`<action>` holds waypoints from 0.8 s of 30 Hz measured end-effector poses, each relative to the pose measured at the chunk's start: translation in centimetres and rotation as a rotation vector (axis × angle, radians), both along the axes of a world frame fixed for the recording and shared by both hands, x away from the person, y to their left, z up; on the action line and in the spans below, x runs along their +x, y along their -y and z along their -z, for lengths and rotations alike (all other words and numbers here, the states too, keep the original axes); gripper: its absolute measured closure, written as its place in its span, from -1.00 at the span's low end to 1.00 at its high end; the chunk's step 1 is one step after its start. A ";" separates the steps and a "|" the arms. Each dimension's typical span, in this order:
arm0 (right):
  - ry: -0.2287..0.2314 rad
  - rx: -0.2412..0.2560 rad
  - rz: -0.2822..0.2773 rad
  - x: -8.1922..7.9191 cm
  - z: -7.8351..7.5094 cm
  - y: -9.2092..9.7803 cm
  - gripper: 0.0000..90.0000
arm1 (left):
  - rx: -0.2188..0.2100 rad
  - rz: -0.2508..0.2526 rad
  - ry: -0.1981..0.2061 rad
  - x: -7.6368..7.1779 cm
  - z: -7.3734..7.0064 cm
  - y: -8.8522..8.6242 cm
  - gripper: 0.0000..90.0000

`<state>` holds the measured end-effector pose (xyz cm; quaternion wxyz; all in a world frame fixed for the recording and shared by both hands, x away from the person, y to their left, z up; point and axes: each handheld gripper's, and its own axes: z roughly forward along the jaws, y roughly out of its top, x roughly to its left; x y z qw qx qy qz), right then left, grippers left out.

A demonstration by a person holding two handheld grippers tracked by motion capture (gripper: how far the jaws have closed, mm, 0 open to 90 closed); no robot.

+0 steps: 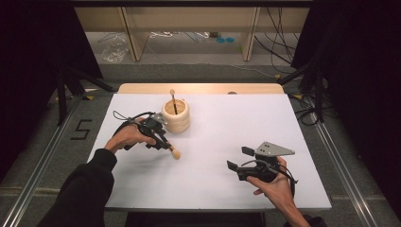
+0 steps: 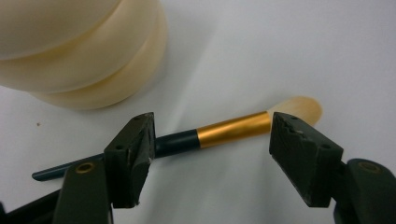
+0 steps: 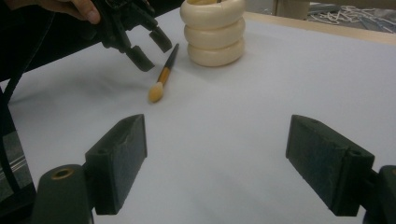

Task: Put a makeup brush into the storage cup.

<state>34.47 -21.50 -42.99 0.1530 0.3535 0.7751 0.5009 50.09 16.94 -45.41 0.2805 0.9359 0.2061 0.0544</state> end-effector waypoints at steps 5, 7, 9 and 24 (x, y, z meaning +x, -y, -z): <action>0.000 -0.002 -0.002 0.0 0.0 0.0 -0.52 | 0.036 0.010 0.031 0.2 0.1 0.5 -0.29; 0.000 -0.001 -0.002 0.0 0.0 0.0 -0.52 | 0.021 0.018 0.032 0.2 -0.2 0.8 -0.28; 0.000 -0.003 -0.004 0.0 0.0 0.0 -0.52 | 0.018 0.026 0.023 0.3 -0.1 0.9 -0.28; 0.015 0.023 -0.013 0.1 0.2 -0.2 -0.52 | 0.104 0.094 0.004 1.1 0.8 0.9 -0.21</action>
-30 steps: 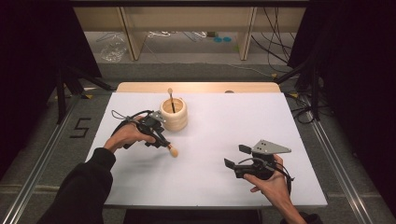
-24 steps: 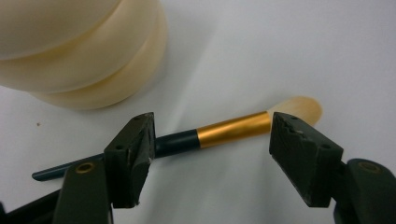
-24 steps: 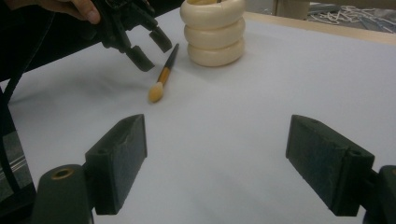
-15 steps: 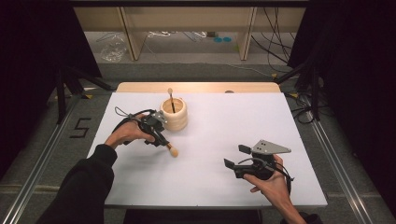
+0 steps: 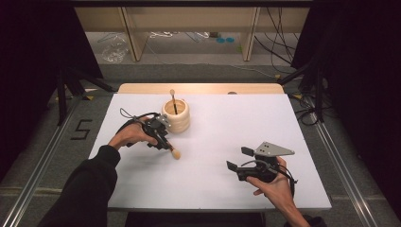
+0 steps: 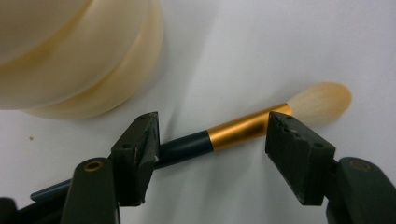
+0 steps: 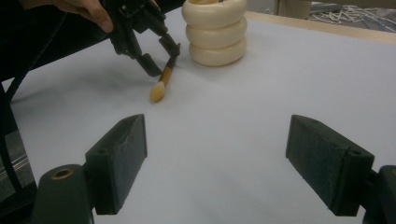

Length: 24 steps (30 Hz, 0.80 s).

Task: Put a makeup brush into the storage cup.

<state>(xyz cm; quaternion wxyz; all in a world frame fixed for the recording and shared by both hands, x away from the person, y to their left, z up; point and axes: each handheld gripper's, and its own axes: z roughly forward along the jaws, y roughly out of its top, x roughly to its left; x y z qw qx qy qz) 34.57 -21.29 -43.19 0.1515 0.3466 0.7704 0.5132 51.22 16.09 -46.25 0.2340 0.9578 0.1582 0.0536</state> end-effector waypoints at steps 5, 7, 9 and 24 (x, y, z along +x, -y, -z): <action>-0.002 0.004 0.000 0.0 0.0 0.0 -0.52 | -0.002 -0.003 -0.004 -0.1 0.1 0.0 -0.20; -0.003 0.006 0.000 0.0 0.0 0.0 -0.52 | 0.010 0.000 -0.008 -0.1 0.1 -0.1 -0.20; -0.003 0.006 0.000 0.0 0.0 0.0 -0.52 | 0.055 0.014 0.003 0.1 -0.2 -0.2 -0.19; -0.008 0.015 -0.004 0.0 0.0 -0.1 -0.52 | 0.070 0.052 0.002 0.3 -0.2 -0.1 -0.13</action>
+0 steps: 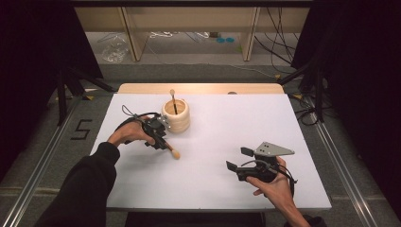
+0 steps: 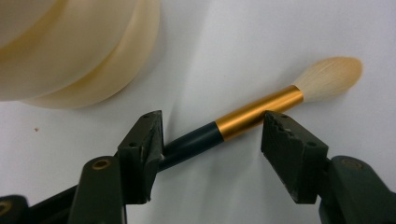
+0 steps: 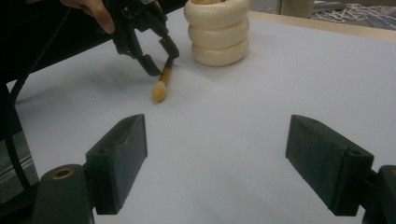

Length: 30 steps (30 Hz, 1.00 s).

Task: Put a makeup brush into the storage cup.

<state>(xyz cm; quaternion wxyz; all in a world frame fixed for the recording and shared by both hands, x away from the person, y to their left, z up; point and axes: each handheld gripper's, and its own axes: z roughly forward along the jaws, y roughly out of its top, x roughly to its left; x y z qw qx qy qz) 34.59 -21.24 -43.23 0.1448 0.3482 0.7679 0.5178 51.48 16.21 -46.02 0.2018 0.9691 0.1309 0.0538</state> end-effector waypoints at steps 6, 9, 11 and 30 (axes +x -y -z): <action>-0.004 0.003 -0.004 0.0 0.0 0.0 -0.51 | -0.027 -0.014 -0.013 -0.1 0.2 -0.1 -0.10; -0.006 0.002 -0.005 0.0 0.0 0.0 -0.51 | -0.012 -0.005 -0.021 0.0 0.1 -0.2 -0.09; -0.015 0.005 -0.008 0.0 -0.1 0.1 -0.51 | 0.020 0.015 -0.020 0.1 0.1 -0.3 -0.09; -0.042 0.020 -0.014 -0.1 0.0 -0.1 -0.50 | 0.111 0.022 -0.076 0.1 0.1 0.3 0.28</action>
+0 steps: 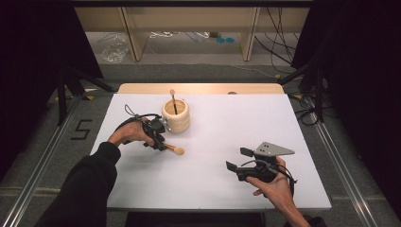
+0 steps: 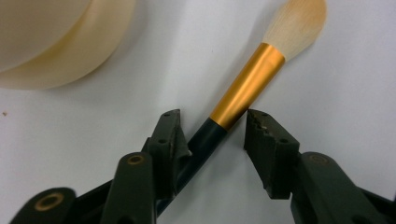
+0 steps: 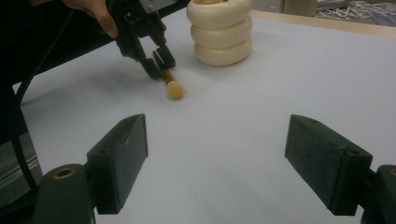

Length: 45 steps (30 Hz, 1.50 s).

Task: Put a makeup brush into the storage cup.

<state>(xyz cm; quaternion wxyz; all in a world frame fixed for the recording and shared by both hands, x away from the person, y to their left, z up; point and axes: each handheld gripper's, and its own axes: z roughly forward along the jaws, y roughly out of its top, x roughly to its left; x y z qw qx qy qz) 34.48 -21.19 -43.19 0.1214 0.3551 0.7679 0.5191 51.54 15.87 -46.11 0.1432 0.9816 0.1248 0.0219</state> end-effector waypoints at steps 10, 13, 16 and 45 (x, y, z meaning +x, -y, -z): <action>0.020 -0.008 0.003 0.1 0.0 0.0 -0.50 | 0.038 0.007 -0.022 0.0 -0.2 0.5 0.46; 0.018 -0.006 0.000 0.1 0.0 0.0 -0.50 | 0.041 0.005 -0.027 -0.1 -0.2 0.6 0.51; 0.016 -0.007 0.000 0.0 0.0 0.0 -0.50 | 0.045 0.000 -0.034 -0.1 -0.2 0.6 0.55; 0.026 0.000 0.000 0.2 0.1 0.0 -0.50 | 0.098 -0.065 -0.081 0.2 -0.4 1.1 0.75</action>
